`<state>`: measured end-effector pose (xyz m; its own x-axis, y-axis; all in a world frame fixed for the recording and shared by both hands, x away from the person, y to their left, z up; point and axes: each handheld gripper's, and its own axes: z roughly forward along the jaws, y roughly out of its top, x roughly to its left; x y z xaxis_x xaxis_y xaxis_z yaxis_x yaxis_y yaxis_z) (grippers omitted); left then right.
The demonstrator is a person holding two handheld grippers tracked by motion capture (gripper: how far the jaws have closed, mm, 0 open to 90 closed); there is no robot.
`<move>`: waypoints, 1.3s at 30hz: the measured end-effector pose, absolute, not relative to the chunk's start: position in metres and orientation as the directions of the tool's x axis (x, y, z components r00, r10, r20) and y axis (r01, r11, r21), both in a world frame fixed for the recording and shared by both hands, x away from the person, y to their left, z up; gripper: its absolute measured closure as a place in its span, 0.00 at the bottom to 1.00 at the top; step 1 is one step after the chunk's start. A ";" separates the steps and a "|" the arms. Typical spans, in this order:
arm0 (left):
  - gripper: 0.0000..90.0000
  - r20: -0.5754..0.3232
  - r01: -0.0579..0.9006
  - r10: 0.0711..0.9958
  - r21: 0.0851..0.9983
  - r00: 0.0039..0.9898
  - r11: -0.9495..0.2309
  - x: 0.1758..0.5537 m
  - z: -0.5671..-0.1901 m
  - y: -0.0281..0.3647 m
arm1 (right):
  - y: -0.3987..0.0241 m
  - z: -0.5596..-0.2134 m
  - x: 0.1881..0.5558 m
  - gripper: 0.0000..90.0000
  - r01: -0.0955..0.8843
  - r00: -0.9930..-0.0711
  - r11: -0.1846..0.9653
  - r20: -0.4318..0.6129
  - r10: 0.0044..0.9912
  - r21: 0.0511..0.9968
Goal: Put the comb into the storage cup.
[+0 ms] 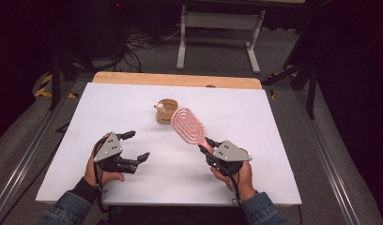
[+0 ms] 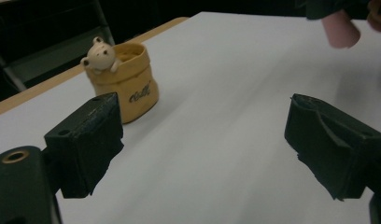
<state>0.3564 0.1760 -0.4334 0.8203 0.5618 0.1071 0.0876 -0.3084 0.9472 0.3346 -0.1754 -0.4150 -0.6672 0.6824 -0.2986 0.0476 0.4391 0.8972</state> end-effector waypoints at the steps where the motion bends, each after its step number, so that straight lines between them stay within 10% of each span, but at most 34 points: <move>1: 0.14 0.102 0.086 0.554 0.949 0.826 -0.302 0.357 -0.432 0.173 | -0.174 -0.415 0.334 0.78 0.043 -0.663 0.439 -0.303 0.685 0.897; 23: 0.16 -0.109 0.188 0.463 0.974 0.880 -0.128 0.369 -0.415 0.117 | -0.141 -0.422 0.326 0.78 -0.012 -0.694 0.411 -0.304 0.653 0.911; 39: 0.50 -0.228 0.252 0.452 0.968 0.862 0.007 0.375 -0.412 0.109 | -0.125 -0.432 0.325 0.78 -0.036 -0.664 0.477 -0.378 0.645 0.878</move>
